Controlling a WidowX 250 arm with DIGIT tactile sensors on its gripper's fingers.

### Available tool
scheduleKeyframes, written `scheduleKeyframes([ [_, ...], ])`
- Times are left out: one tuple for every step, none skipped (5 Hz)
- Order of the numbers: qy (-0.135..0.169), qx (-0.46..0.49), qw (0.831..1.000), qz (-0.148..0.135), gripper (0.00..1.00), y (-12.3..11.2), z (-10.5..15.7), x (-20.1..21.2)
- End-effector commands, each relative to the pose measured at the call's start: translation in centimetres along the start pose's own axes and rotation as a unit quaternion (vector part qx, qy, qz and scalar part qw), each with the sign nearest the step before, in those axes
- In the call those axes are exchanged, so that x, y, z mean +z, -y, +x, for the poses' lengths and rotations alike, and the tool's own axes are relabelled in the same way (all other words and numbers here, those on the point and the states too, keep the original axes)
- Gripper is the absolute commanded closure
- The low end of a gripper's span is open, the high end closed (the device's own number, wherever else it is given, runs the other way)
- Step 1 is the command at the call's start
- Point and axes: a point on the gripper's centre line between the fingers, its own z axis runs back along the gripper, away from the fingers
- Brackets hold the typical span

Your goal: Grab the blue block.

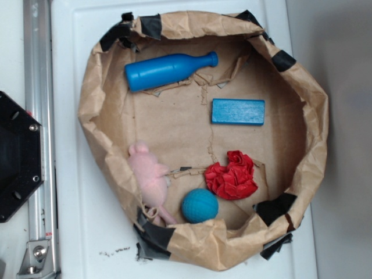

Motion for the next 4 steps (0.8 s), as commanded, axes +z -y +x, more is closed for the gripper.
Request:
scheduleKeyframes([
  [0.000,0.000,1.000,0.000,0.00,0.0,0.0,0.0],
  [-0.007,0.002,1.000,0.029,0.00,-1.3,4.4,-5.5],
  [-0.009,-0.007,0.997,0.081,0.00,-2.1,8.8,-10.9],
  [-0.005,-0.042,0.995,0.089,0.00,-2.4,13.5,-14.6],
])
